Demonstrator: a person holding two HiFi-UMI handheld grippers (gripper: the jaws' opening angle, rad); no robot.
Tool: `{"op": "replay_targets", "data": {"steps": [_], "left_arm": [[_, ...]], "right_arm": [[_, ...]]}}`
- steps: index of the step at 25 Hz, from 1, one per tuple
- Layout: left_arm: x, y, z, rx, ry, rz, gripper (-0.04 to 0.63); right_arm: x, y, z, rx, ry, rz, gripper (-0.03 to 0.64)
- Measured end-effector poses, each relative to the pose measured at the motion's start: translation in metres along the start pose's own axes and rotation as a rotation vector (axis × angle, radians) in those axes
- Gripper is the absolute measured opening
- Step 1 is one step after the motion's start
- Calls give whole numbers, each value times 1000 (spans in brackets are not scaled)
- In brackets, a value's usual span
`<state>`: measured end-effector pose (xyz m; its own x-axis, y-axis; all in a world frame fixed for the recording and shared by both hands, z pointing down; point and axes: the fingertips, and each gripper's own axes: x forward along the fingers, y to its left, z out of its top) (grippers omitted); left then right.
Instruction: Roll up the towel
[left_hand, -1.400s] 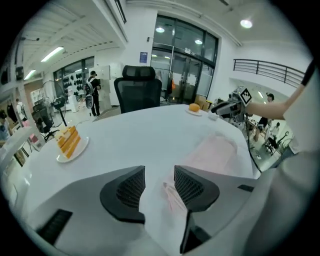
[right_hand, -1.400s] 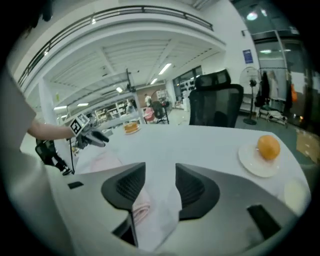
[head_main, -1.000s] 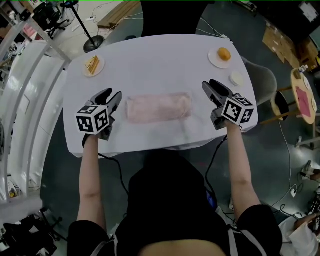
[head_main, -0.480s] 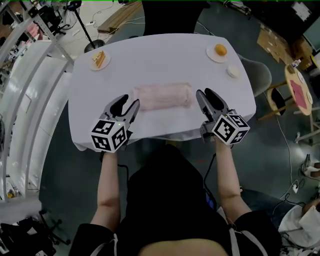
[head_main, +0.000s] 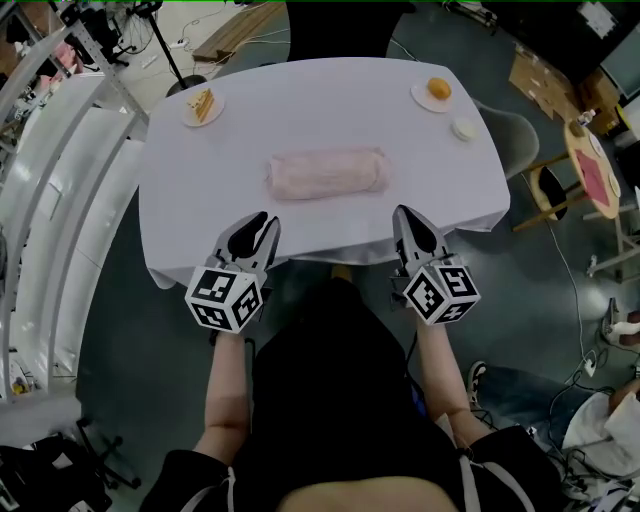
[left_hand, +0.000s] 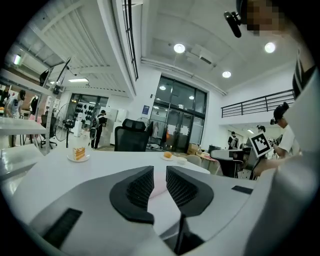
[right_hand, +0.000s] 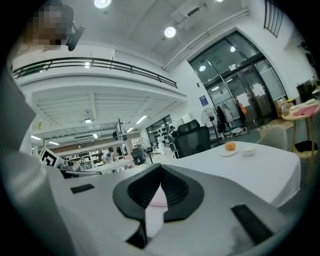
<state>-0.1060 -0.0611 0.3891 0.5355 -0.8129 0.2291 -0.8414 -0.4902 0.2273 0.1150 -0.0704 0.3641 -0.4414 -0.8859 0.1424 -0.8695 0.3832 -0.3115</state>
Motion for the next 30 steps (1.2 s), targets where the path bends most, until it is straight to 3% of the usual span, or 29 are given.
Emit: {"op": "replay_targets", "data": {"steps": [7, 15, 30], "left_arm": [[-18, -14, -21, 35, -13, 10, 7], [-29, -11, -26, 16, -21, 38, 6], [-38, 0, -30, -19, -23, 60, 6]], "right_arm": [[-26, 7, -32, -58, 49, -44, 3], [-38, 16, -46, -135, 73, -60, 2], [-32, 24, -50, -132, 83, -51, 2]]}}
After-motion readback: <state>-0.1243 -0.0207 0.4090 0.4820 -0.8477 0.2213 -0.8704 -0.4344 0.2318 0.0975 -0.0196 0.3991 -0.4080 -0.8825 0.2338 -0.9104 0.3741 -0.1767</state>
